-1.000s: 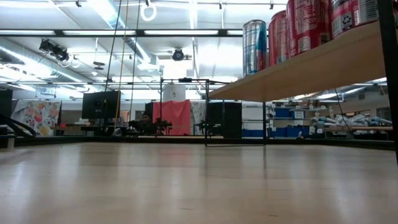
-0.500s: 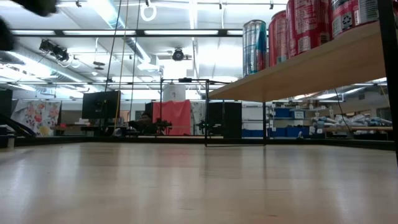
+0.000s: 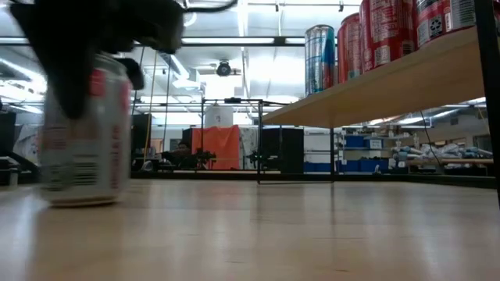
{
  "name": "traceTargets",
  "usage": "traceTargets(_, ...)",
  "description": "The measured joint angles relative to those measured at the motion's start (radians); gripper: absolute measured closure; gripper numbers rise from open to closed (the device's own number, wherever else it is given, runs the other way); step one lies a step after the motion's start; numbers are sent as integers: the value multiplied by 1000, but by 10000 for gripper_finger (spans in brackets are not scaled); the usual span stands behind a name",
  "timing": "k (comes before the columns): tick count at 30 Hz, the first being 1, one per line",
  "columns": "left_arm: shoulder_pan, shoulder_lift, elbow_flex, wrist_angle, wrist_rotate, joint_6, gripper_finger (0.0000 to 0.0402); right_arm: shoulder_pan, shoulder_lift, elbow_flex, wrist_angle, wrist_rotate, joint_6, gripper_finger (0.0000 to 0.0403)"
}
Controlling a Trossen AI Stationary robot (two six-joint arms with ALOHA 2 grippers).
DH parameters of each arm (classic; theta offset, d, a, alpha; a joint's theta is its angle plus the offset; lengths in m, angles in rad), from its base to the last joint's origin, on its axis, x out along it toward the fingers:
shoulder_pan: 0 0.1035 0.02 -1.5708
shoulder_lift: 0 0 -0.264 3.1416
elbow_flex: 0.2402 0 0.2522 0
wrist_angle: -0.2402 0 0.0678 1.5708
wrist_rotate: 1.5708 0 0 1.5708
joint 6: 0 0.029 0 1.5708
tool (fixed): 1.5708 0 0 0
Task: Place canned beverage on shelf
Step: Put the silver soda can on the shelf aligned with the other silver can
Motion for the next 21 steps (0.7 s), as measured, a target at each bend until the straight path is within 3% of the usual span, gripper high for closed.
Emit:
traceTargets(11,158,0,0,50,-3,262,75,0,0,0,1,-19,18,29)
traceTargets(21,239,2,-2,167,-4,620,74,0,0,0,8,-21,74,29)
